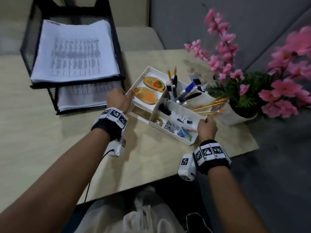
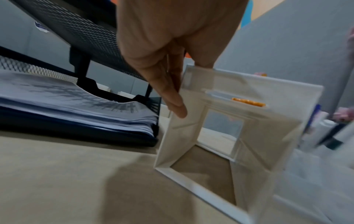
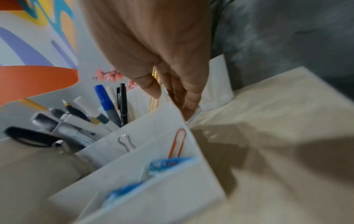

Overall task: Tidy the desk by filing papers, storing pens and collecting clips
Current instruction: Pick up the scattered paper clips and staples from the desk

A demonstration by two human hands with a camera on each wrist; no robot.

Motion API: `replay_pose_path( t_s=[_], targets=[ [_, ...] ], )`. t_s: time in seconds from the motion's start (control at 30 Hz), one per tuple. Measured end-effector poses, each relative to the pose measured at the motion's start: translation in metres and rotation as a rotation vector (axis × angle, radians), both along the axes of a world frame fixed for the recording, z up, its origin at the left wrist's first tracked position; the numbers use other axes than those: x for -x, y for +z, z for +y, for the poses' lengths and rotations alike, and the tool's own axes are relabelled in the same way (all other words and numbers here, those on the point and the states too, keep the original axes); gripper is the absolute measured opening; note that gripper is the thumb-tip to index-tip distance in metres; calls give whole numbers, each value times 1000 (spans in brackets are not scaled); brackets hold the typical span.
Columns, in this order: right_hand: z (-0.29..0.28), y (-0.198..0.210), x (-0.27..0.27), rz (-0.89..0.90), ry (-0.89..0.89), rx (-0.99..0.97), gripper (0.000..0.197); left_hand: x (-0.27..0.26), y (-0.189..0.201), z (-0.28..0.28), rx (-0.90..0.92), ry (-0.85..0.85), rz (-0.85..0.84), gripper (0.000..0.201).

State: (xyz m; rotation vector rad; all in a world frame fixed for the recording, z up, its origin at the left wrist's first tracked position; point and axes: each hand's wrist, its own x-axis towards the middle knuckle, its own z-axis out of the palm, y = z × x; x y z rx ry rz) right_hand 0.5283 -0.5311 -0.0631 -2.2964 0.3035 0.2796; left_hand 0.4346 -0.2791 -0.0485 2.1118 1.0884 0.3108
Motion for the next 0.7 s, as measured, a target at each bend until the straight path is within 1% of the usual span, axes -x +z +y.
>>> replay_pose_path(
  t_s=[0.07, 0.13, 0.23, 0.33, 0.4, 0.5, 0.53, 0.6, 0.7],
  targets=[
    [18, -3, -4, -10, 61, 13, 47, 0, 0, 5, 13, 56, -33, 60],
    [31, -4, -13, -21, 113, 21, 51, -6, 0, 6, 44, 112, -52, 62],
    [45, -14, -45, -90, 224, 35, 55, -20, -4, 6, 103, 221, -90, 62],
    [62, -18, -85, -112, 284, 53, 54, -34, -8, -1, 139, 304, -198, 53],
    [77, -18, -111, -128, 288, 49, 47, -47, -11, -7, 128, 274, -259, 48],
    [104, -20, -147, -153, 276, 56, 38, -69, -11, -10, 119, 226, -329, 34],
    [113, -20, -157, -154, 274, 59, 37, -77, -12, -8, 138, 222, -355, 34],
    [130, -19, -172, -162, 279, 56, 36, -92, -14, -1, 165, 225, -393, 42],
    [151, -17, -189, -166, 318, 30, 36, -108, -22, 12, 141, 235, -427, 55]
  ],
)
